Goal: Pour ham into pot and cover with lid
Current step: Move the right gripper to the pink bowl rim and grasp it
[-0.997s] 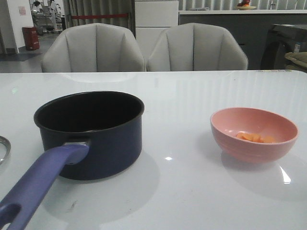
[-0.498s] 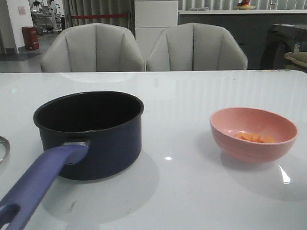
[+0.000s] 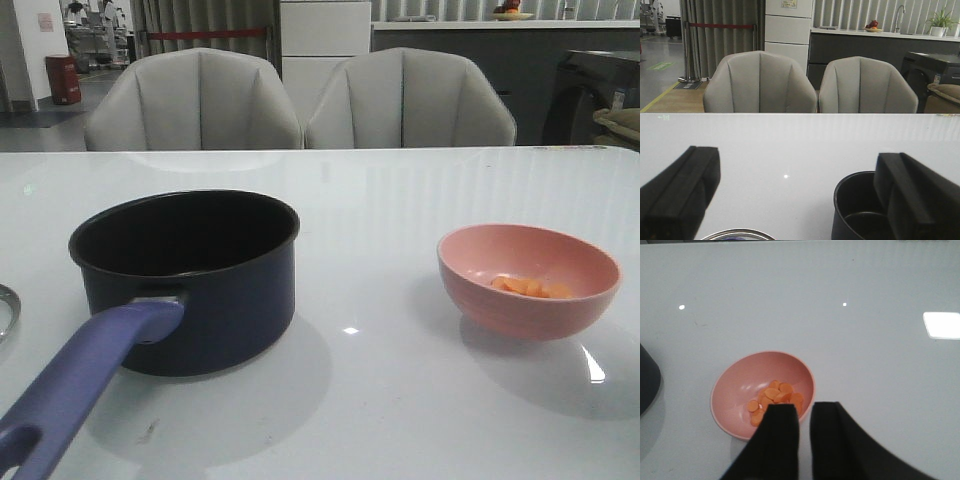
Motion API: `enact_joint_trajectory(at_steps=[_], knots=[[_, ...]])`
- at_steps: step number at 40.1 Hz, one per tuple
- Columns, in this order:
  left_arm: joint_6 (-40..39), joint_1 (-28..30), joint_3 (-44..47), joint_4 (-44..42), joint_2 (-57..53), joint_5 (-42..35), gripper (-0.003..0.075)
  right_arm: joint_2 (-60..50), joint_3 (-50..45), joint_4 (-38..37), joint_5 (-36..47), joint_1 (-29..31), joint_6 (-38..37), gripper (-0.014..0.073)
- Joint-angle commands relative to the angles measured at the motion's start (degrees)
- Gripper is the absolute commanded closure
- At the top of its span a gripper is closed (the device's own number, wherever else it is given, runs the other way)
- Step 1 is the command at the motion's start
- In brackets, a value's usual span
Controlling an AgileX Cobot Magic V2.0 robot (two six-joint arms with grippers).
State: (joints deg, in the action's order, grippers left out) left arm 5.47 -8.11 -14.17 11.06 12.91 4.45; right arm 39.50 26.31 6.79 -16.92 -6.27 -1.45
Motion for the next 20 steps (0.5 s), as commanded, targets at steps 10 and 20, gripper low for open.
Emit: enact_joint_trajectory(at_steps=[10, 20], knots=[[-0.17, -0.35, -1.51, 0.62, 0.56, -4.99, 0.0061, 20.12, 13.93, 0.32, -3.44, 0.23, -1.60, -0.0019], [-0.17, -0.35, -1.51, 0.62, 0.56, -4.99, 0.0061, 36.77, 23.68, 0.50, -9.79, 0.64, -1.60, -0.0019]])
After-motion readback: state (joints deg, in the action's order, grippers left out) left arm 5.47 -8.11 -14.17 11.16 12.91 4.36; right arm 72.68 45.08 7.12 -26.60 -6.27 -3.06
